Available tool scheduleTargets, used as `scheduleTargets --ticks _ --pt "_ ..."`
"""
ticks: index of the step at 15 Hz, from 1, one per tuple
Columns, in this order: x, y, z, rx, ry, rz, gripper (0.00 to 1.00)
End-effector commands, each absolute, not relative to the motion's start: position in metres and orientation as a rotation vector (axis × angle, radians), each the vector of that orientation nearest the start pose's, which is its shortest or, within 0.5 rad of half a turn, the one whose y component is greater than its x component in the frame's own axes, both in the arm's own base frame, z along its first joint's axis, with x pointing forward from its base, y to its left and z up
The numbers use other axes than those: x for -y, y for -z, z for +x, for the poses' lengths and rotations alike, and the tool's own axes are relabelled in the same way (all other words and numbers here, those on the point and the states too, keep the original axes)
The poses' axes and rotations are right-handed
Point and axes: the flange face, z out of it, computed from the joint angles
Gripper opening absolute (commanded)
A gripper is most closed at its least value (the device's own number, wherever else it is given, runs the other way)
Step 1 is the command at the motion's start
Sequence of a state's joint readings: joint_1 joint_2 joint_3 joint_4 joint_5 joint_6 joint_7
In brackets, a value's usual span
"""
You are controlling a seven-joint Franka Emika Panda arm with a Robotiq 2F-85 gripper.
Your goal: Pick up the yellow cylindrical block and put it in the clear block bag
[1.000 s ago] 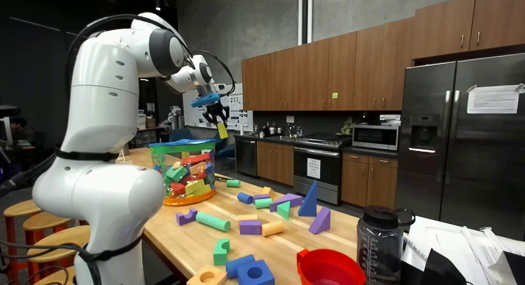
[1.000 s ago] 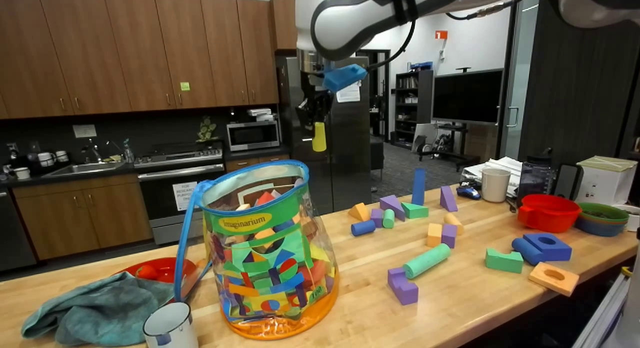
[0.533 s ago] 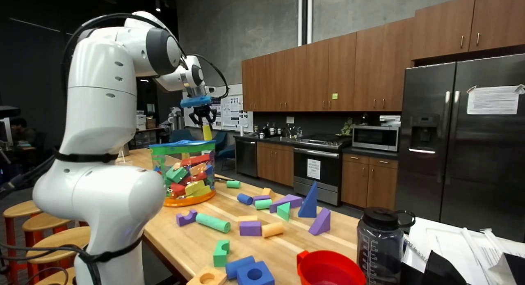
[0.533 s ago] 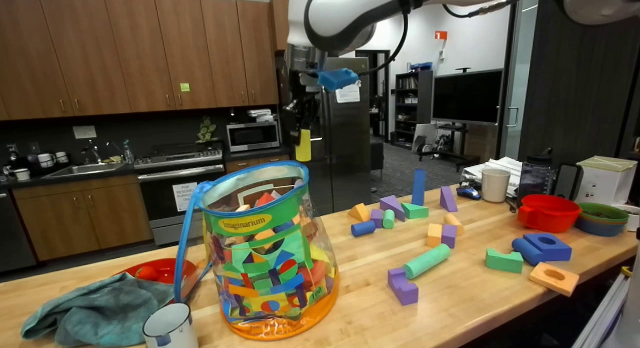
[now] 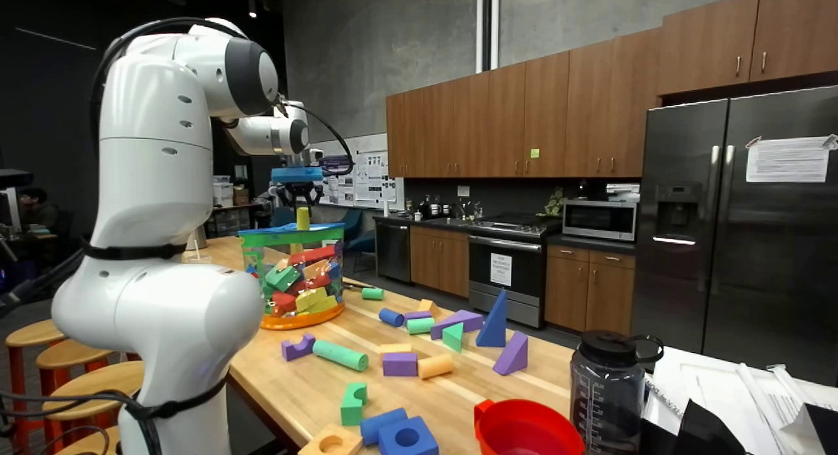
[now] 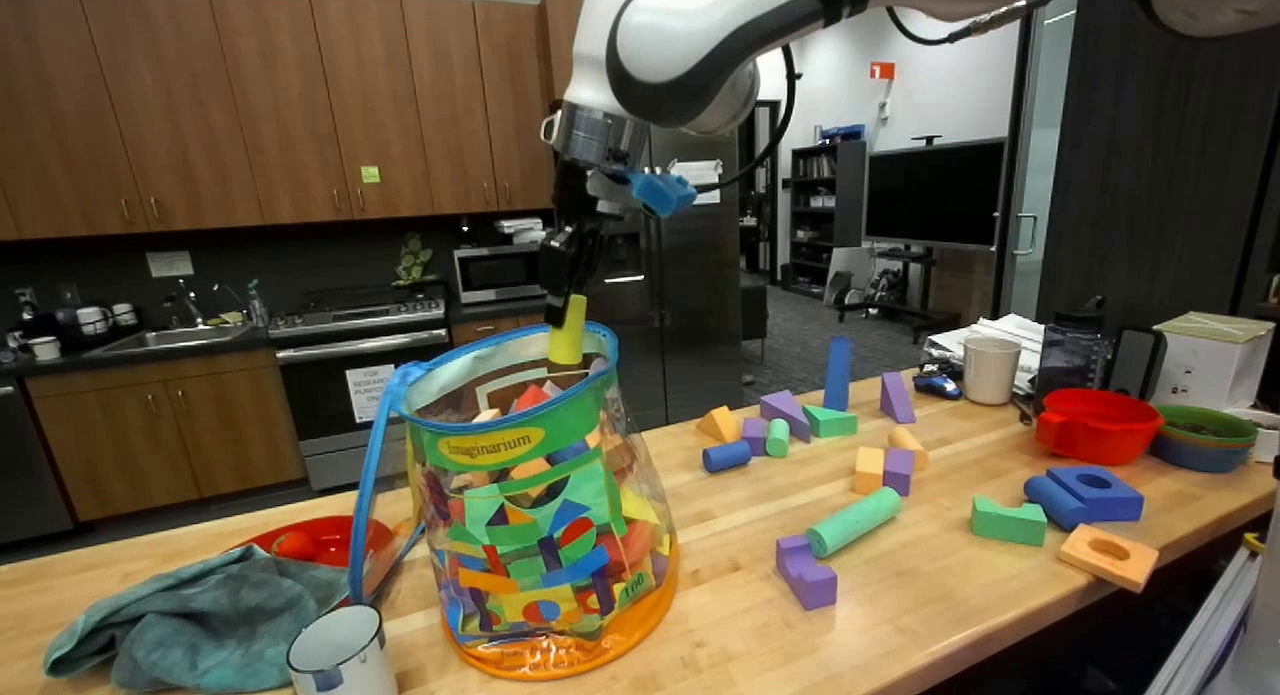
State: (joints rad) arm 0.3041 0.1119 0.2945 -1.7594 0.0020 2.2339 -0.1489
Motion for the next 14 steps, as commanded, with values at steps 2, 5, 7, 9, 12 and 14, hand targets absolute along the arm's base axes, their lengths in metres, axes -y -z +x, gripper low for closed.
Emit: scheduleTargets --ticks 2,5,7,9,12,14 --pt "-0.331 -0.524 0.511 1.110 0.516 -2.806 0.70" --pt "-0.325 -0.518 0.516 1.078 0.505 -2.807 0.90" --pt "-0.321 -0.522 0.521 1.052 0.533 -2.793 0.99" --pt "-0.318 -0.525 0.526 1.024 0.580 -2.778 1.00" --pt "-0.311 -0.538 0.537 0.943 0.690 -2.744 1.00" --pt "-0.303 -0.544 0.550 0.864 0.785 -2.716 1.00"
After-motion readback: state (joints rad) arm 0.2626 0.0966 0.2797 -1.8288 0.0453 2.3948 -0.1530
